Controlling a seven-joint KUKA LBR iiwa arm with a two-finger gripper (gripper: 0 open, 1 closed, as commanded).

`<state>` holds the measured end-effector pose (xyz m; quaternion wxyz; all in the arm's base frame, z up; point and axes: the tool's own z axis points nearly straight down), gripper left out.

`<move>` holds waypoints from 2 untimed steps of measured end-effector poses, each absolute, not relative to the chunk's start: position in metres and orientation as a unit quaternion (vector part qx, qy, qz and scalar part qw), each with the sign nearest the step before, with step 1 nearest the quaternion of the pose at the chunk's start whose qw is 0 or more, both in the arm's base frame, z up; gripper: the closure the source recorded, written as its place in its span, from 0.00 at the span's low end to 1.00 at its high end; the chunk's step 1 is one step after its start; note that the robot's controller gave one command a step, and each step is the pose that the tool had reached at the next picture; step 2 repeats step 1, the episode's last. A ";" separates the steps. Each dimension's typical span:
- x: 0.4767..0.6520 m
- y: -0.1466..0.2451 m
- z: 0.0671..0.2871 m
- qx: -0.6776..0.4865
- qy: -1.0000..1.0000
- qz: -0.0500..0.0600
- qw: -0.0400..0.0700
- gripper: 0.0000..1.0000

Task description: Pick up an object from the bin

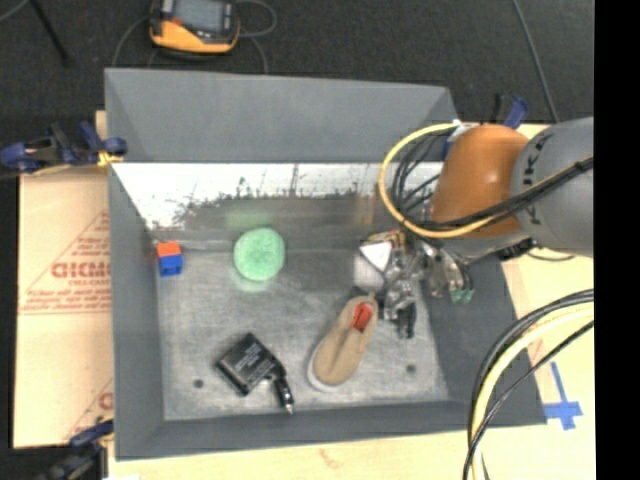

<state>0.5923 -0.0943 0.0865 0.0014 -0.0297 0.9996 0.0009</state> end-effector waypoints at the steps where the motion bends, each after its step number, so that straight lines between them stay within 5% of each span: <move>1: 0.592 -0.101 0.129 0.024 1.000 0.000 0.002 1.00; 2: 0.592 -0.101 0.129 0.024 1.000 0.000 0.002 1.00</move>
Offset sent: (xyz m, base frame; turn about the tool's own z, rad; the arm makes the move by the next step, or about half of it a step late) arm -0.0056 -0.0047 0.1061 0.2497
